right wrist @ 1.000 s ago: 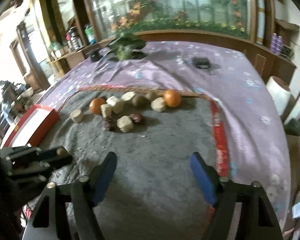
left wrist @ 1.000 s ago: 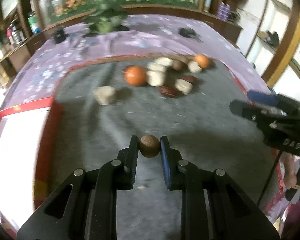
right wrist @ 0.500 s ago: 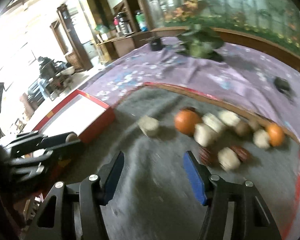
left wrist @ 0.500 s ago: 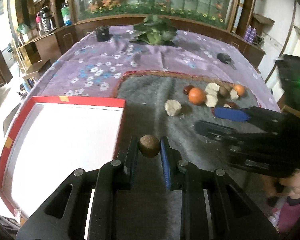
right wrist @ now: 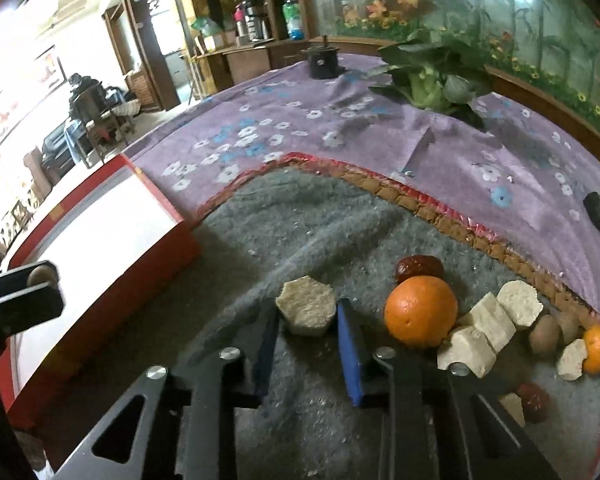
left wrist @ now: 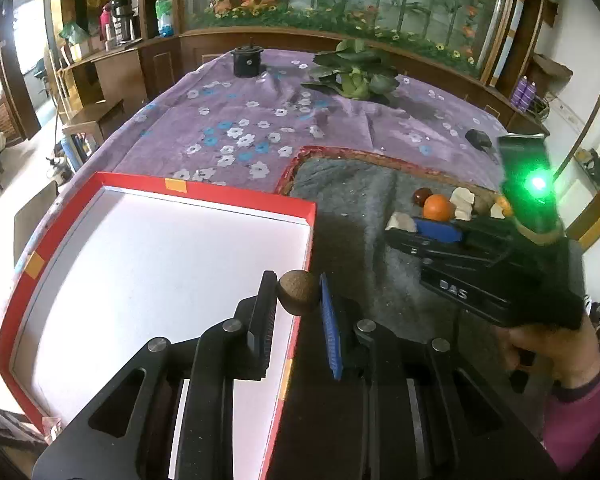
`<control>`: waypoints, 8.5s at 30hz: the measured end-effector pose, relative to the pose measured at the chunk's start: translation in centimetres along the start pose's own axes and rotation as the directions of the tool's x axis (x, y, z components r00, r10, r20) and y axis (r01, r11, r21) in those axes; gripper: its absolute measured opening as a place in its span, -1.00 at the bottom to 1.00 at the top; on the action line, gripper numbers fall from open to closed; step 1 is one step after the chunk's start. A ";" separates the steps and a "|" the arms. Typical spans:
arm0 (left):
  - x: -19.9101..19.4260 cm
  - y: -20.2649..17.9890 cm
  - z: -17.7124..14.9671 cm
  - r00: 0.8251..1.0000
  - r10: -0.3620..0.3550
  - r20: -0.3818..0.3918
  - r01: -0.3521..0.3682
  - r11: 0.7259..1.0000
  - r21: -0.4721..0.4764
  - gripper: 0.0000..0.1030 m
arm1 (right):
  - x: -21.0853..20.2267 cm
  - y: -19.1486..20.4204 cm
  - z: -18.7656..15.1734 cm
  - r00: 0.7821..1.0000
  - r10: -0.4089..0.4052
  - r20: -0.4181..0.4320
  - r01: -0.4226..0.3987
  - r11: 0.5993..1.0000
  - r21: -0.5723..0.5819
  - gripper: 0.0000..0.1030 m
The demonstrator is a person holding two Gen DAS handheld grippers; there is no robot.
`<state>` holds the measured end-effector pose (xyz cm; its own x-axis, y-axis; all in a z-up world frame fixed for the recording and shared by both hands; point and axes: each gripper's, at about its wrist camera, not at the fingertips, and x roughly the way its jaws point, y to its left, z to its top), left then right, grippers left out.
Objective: Organize fruits
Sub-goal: 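Lift the nut toward the white tray with left while right grasps a beige block, then lower the nut and beige block into the white tray and open both grippers, then withdraw both grippers from the tray back over the felt, then close the left gripper on a mandarin orange, then carry the orange toward the tray with left while right grasps a red date, then lower the orange and date into the tray and open both grippers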
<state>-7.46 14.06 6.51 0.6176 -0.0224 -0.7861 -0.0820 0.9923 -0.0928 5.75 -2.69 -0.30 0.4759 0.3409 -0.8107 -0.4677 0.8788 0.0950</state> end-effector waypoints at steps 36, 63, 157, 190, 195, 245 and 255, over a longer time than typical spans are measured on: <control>5.6 10.4 4.6 0.984 0.148 -0.095 -0.160 0.978 -0.134 -0.59 | 2.6 13.3 5.7 0.988 0.155 -0.024 -0.157 0.971 -0.182 -0.46; 1.0 6.1 3.3 0.987 0.162 0.004 -0.160 0.976 -0.146 0.21 | -4.3 7.9 1.7 0.977 0.156 0.143 -0.151 0.987 -0.047 0.02; 3.7 -6.2 3.1 0.993 -0.110 -0.049 0.111 0.994 0.012 -0.38 | -5.7 -6.8 -4.3 0.999 -0.003 0.033 0.002 0.999 0.053 -0.06; 0.5 -1.5 0.6 0.998 -0.066 -0.021 0.064 0.996 -0.055 -0.38 | -8.7 0.6 -4.5 0.991 0.120 0.052 -0.116 0.990 -0.076 -0.74; -1.1 0.7 0.0 0.999 -0.032 0.004 0.032 0.997 -0.074 -0.38 | -8.5 3.8 -3.0 0.979 0.187 0.086 -0.180 0.981 -0.078 -0.74; 0.3 10.5 -1.0 0.991 0.118 -0.060 -0.129 0.961 -0.245 -0.08 | -2.0 10.9 1.5 0.966 0.245 0.081 -0.237 0.967 -0.095 -0.31; -1.1 5.9 -0.1 0.995 0.099 -0.004 -0.098 0.981 -0.167 0.07 | -6.6 5.4 -1.5 0.983 0.129 0.131 -0.126 0.992 -0.024 0.01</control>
<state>-8.68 19.89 6.80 0.6030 0.0754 -0.7942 -0.2717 0.9554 -0.1156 -1.01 -0.69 4.65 0.5051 0.4918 -0.7092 -0.5420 0.8203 0.1828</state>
